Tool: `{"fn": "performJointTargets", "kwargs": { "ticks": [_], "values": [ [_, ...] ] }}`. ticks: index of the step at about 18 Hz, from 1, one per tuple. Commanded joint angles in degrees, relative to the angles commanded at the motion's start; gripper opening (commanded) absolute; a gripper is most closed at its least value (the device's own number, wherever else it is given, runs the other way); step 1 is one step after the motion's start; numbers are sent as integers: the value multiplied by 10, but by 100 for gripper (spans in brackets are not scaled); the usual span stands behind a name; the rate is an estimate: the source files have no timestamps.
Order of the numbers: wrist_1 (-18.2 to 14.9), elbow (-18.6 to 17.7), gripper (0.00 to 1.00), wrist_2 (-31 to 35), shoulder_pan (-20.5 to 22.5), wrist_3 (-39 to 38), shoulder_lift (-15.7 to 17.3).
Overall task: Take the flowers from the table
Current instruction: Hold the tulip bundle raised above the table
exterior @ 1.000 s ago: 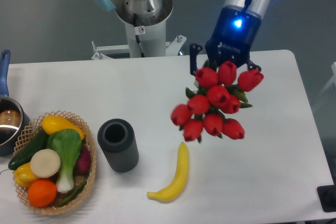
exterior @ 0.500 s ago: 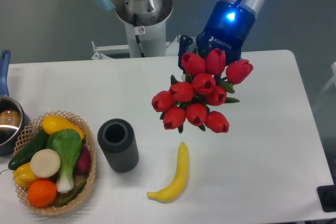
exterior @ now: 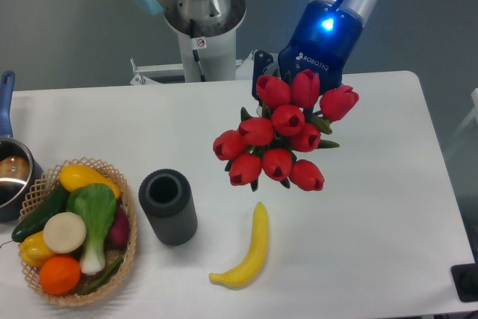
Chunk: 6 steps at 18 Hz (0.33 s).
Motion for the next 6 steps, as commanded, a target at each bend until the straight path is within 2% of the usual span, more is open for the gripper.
{"fn": "performJointTargets", "kwargs": {
  "ticks": [6],
  "values": [
    [1,3,46,0,0,-1,-1]
  ]
}}
